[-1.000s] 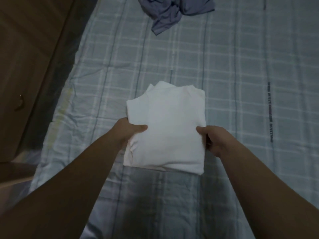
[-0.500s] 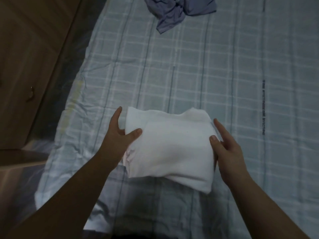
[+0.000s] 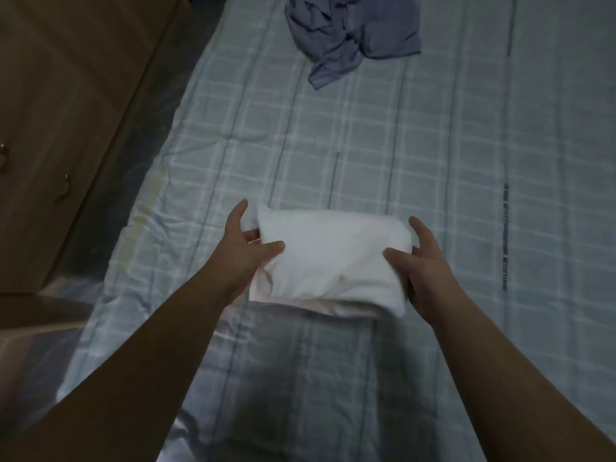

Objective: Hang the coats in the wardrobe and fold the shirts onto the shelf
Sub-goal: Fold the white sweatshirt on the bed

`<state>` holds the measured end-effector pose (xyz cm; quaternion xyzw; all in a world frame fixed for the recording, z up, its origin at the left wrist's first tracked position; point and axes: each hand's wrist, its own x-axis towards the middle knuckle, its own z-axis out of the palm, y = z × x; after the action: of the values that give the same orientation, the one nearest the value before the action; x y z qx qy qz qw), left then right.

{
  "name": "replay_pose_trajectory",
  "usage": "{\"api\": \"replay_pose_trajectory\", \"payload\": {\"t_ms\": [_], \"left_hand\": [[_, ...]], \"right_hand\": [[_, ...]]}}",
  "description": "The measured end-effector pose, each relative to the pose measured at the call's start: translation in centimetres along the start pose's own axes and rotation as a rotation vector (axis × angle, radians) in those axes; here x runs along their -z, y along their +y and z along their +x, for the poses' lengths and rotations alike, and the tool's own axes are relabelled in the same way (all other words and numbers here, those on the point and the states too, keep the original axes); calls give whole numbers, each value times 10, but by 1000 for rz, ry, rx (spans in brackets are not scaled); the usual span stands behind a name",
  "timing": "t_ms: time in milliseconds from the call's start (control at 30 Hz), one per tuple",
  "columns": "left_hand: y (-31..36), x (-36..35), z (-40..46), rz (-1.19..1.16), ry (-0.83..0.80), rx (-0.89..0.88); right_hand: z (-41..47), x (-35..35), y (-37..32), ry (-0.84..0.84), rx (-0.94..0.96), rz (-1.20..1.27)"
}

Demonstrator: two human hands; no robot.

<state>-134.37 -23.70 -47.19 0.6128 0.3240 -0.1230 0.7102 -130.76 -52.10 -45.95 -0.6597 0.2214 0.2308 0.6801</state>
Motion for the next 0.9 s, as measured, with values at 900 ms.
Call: {"api": "replay_pose_trajectory", "payload": {"t_ms": [900], "left_hand": [[15,-61,75,1040,233,-896]], "right_hand": [[87,-22,1,373,787,-991]]}}
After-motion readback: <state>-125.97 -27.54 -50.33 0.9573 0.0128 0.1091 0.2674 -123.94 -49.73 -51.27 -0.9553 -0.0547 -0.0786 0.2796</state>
